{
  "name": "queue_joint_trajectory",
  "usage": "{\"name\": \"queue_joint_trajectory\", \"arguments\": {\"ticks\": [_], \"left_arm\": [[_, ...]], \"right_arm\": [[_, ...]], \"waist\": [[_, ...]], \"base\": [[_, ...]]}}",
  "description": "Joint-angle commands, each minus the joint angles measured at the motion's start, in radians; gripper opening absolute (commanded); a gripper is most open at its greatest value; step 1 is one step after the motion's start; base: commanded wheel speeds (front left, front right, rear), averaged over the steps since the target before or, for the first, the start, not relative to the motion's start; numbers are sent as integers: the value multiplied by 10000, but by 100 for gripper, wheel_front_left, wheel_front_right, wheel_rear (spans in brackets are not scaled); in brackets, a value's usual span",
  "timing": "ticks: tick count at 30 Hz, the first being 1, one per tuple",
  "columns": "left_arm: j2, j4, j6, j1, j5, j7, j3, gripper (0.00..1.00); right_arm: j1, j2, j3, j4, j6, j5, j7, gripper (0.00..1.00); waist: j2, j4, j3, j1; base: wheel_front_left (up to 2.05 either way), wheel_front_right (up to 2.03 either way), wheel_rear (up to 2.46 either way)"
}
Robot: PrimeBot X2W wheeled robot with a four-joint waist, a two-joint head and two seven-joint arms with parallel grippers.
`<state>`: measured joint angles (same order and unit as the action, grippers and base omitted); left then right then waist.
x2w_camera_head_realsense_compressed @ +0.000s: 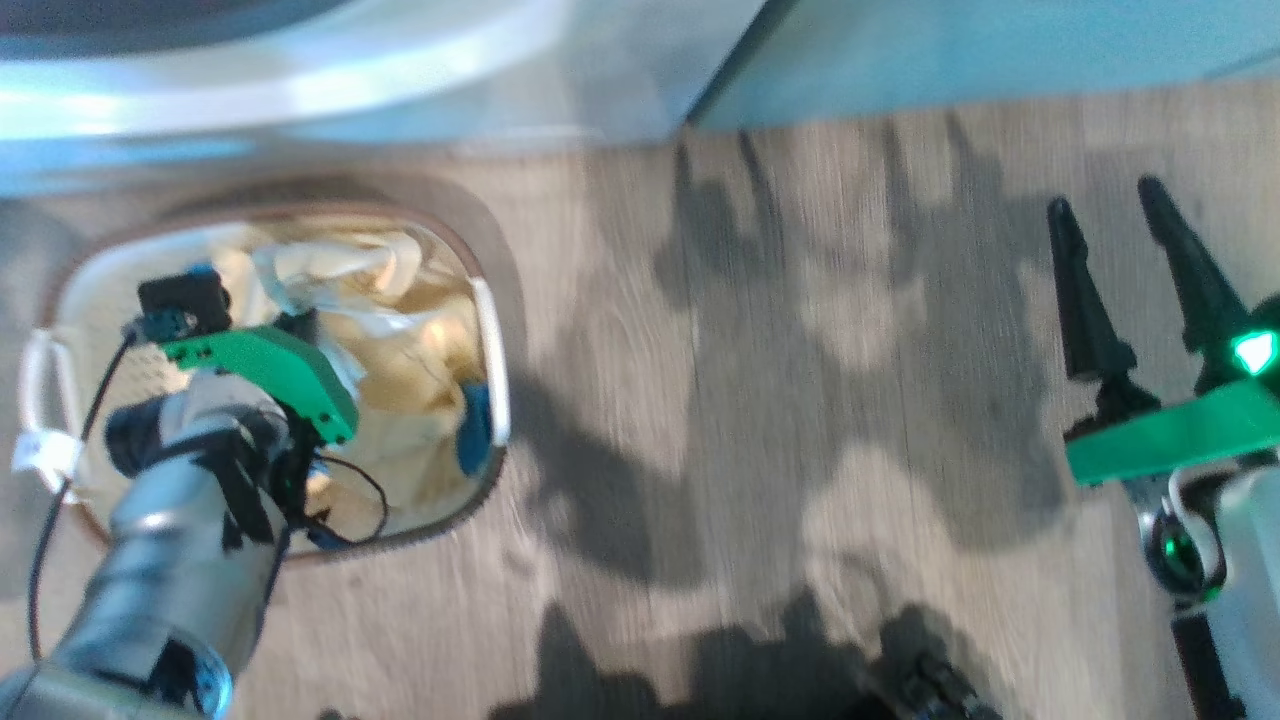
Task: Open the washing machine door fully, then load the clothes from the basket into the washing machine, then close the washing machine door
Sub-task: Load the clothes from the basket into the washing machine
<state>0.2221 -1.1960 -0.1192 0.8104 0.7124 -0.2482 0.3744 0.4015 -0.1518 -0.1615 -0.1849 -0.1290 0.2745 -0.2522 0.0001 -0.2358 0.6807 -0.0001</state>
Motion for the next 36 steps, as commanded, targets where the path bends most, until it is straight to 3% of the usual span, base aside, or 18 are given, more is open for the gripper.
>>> {"name": "queue_joint_trajectory", "arguments": {"ticks": [1, 14, 20, 36], "left_arm": [[313, 347, -34, -329, -102, -129, -386, 0], [-89, 3488, -91, -2977, -1461, -134, -2220, 0], [-208, 4539, -109, -3800, -1871, -134, -2505, 0], [193, 6869, -114, -5275, -2602, -135, -3441, 0]], "right_arm": [[-390, -167, -53, 206, -17, 46, -95, 100], [-1964, -321, 116, -176, -17, 114, -95, 100], [-2650, -285, 130, -310, -17, 150, -95, 100], [-3767, -157, 466, -280, -17, 144, -95, 100]], "waist": [[-1, 477, -924, 1], [-1, 1475, -3816, 1], [-1, 1766, -4831, 1], [-1, 2125, -6408, 1]], "base": [[0, 0, 0], [0, 0, 0], [0, 0, 0], [0, 0, 0]]}}
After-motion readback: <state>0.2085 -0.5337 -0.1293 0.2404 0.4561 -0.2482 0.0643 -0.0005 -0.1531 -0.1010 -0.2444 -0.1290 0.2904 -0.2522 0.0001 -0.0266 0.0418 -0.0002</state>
